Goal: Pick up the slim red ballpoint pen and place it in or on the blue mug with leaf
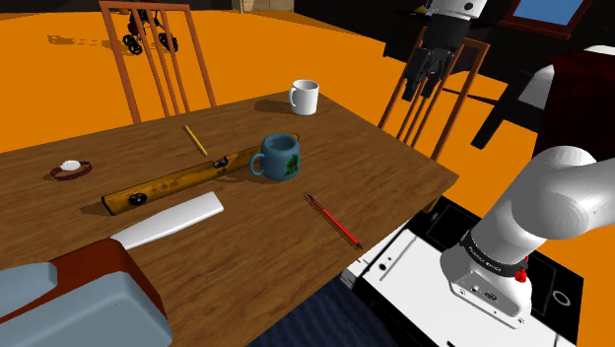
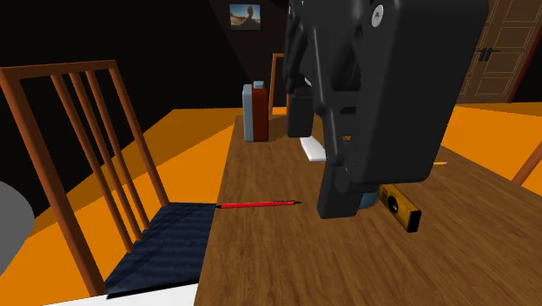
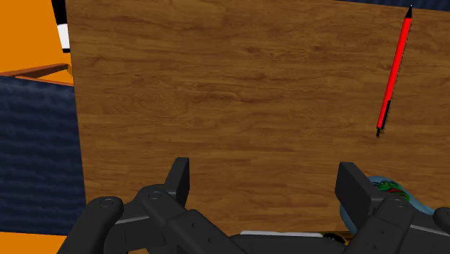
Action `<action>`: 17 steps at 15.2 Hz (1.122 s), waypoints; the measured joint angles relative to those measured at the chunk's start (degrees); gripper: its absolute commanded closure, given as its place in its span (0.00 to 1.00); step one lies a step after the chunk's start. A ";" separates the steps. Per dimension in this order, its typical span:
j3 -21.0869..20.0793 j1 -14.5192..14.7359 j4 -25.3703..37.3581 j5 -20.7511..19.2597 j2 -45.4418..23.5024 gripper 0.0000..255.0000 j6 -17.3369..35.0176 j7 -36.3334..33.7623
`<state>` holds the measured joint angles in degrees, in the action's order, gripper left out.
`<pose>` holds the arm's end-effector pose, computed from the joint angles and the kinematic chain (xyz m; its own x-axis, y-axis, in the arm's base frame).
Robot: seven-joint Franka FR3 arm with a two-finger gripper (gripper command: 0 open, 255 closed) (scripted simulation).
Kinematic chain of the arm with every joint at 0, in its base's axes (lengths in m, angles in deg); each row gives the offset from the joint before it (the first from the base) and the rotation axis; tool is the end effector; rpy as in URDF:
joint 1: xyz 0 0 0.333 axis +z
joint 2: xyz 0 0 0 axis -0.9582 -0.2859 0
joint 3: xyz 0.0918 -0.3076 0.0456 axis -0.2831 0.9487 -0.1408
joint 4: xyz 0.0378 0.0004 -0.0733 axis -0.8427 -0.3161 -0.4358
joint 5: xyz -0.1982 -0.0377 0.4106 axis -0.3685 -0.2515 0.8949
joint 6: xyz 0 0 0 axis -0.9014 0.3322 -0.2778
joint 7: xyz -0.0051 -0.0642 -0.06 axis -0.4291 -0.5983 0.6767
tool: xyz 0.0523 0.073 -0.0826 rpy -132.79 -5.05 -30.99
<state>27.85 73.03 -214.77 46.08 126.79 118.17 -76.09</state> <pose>0.3718 -0.0007 0.5421 0.9980 -0.0604 -0.0168 -0.0622 -0.9880 -0.1413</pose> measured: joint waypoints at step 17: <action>-19.15 5.99 -8.01 8.71 -11.99 0.00 24.58 -17.41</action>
<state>8.70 79.02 -222.78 54.79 114.79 142.75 -93.50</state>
